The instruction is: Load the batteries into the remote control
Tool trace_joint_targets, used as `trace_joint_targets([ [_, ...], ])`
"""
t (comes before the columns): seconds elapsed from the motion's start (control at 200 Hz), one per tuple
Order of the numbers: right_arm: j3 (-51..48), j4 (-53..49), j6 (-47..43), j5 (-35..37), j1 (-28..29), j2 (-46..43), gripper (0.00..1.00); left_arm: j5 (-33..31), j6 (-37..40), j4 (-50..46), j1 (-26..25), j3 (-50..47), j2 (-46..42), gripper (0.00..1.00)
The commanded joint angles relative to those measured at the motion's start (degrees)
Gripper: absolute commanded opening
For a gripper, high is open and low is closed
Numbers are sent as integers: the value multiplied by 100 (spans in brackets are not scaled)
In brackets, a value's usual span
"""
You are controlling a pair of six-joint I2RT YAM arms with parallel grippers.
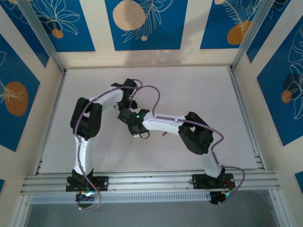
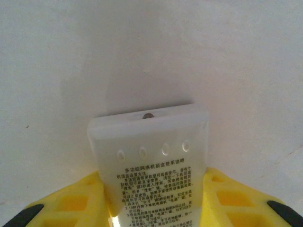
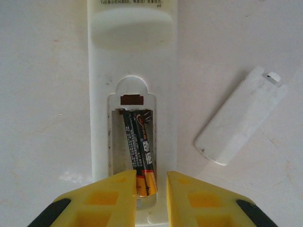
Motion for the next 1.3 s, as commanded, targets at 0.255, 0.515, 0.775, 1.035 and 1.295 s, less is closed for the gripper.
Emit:
trace_joint_targets([
  [0.255,-105,-426,-95,225,-128,-121,20,494,171,72,-74,10,340,28],
  [0.515,-90,-296,-115,48,-145,-218,20,512,196,62,-76,27,345,28],
  [0.775,-1169,842,-180,-407,-443,-1202,22,538,185,86,41,17,270,28],
  [1.035,-1425,1408,-21,-923,-710,-926,25,542,233,78,108,19,241,28],
  [1.295,-1149,1375,21,-1016,-761,-582,25,573,269,78,122,32,252,27],
])
